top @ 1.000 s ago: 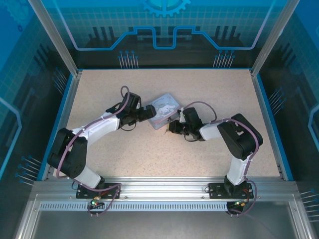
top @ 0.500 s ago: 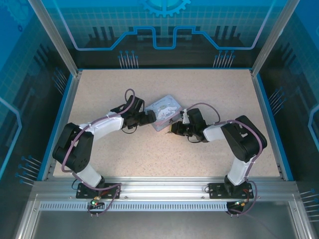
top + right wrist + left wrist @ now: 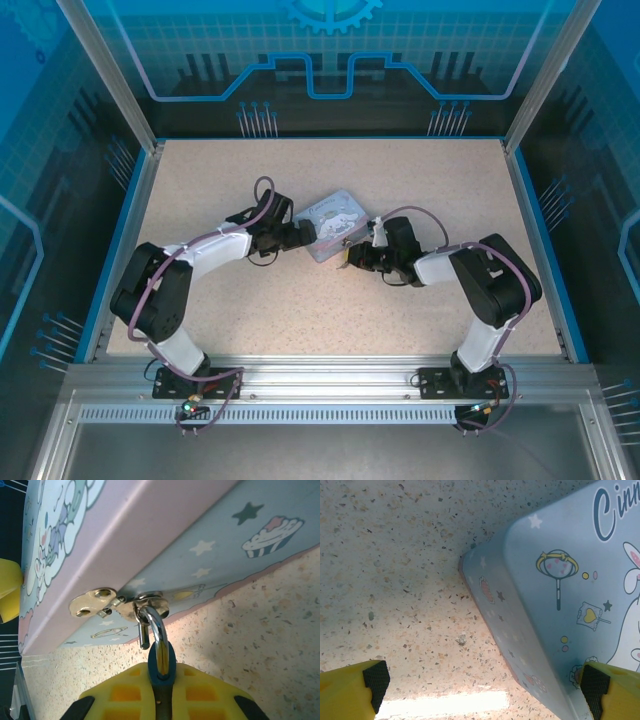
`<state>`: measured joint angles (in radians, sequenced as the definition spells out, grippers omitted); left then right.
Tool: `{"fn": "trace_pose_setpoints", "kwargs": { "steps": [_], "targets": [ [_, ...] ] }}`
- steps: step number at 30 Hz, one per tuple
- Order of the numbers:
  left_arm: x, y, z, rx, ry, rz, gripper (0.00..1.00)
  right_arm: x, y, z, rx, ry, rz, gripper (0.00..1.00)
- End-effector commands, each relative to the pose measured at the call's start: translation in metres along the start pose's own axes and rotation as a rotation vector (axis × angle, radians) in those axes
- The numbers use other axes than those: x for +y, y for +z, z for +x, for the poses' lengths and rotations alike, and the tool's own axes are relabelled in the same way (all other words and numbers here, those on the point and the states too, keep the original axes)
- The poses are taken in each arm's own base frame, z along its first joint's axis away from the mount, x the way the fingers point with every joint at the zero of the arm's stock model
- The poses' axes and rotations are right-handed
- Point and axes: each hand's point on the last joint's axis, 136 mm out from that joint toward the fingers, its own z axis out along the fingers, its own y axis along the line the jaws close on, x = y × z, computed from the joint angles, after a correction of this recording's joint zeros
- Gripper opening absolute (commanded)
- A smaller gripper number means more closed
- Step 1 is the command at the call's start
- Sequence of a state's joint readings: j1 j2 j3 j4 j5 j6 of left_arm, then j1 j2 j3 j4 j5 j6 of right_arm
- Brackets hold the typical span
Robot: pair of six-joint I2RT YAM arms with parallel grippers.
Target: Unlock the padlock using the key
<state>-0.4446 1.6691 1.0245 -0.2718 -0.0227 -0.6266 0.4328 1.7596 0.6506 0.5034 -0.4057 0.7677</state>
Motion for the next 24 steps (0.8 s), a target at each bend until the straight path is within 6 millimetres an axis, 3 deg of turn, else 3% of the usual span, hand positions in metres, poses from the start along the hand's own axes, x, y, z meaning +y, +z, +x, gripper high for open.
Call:
{"fn": "trace_pose_setpoints", "kwargs": {
  "steps": [1, 14, 24],
  "targets": [
    [0.008, 0.009, 0.013, 0.045, 0.016, -0.05, 0.99, 0.002, 0.0, -0.007, -0.031, 0.013, -0.04, 0.0],
    [0.015, 0.017, 0.021, 0.068, 0.013, -0.073, 0.99, -0.006, 0.004, -0.015, -0.089, 0.104, -0.075, 0.0],
    [0.018, 0.021, 0.025, 0.08, 0.013, -0.079, 0.99, 0.0, -0.002, -0.027, -0.125, 0.122, -0.11, 0.0]
  ]
}}
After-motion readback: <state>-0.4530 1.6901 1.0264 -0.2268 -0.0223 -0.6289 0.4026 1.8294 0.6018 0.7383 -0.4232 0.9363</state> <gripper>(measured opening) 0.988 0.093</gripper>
